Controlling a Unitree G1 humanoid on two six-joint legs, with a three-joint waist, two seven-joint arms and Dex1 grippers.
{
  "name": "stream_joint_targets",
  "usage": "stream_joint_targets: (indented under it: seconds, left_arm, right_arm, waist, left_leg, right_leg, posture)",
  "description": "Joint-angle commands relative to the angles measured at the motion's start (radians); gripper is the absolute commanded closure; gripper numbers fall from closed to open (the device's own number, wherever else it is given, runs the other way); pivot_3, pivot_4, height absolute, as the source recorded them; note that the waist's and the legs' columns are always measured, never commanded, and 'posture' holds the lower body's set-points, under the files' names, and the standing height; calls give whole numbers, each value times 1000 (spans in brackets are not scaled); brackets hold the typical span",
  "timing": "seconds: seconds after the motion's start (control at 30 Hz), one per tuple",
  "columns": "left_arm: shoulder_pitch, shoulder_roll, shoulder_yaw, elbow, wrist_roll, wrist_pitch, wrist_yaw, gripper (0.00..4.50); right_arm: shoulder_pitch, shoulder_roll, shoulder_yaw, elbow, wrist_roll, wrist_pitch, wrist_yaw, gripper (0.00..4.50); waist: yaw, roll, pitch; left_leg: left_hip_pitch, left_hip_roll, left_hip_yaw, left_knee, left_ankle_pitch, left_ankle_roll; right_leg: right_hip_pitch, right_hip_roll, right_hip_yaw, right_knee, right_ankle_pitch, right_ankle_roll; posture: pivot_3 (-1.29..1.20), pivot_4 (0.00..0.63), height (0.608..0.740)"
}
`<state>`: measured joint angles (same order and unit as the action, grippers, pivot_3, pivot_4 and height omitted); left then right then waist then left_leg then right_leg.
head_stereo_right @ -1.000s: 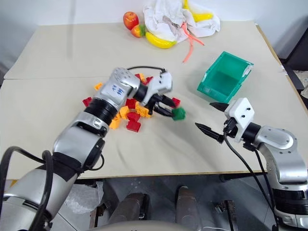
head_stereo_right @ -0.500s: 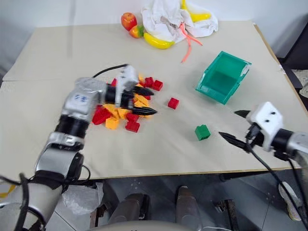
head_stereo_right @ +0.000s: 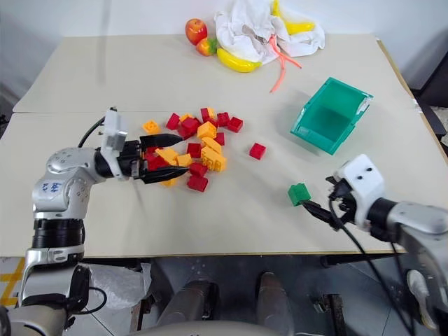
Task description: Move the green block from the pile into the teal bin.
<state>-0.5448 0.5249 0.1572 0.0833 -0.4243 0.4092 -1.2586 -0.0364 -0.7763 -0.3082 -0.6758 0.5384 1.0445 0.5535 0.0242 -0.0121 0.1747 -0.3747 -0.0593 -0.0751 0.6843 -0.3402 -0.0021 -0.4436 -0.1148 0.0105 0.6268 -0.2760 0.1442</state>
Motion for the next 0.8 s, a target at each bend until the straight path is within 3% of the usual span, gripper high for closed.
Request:
stream_joint_targets:
  seconds: [0.03,0.13,0.23,0.33,0.57,0.8]
  left_arm:
    - [46,46,13,-64,-57,-46,-65,17]
    - [61,77,11,-36,-55,-103,-102,17]
    - [49,86,-3,-5,-43,-136,-98,17]
    - [36,80,-12,7,-42,-158,-79,0]
    - [13,43,-15,-55,-54,-120,67,0]
    - [6,-11,-73,-158,-8,-61,264,0]
  right_arm:
    - [-16,106,51,-34,-59,32,-174,0]
    - [-33,196,98,17,-94,7,-242,0]
    - [-37,200,141,49,-125,-21,-243,0]
    - [-31,206,163,62,-133,-38,-237,629]
    - [-62,216,150,46,-136,-73,-234,2905]
    - [-246,197,131,121,-157,-127,-235,3016]
  waist:
    - [-1,0,0]
    - [-3,0,0]
    - [-3,1,0]
    - [-2,1,0]
    - [-6,1,0]
    - [-21,1,0]
  left_leg:
    - [0,0,0,0,0,0]
    - [1,0,0,0,0,0]
    - [1,0,1,0,0,0]
    - [1,-1,1,0,0,0]
    - [1,0,1,-1,0,0]
    - [1,0,1,-1,0,0]
  right_leg:
    - [0,0,0,0,0,0]
    - [0,1,0,0,0,0]
    - [0,0,1,0,0,0]
    - [0,1,0,0,0,0]
    - [0,1,0,1,0,0]
    - [0,1,1,1,0,0]
  posture:
    - [0,150,740]
    - [0,150,740]
    - [0,150,740]
    - [0,150,740]
    - [0,150,740]
    - [0,150,740]
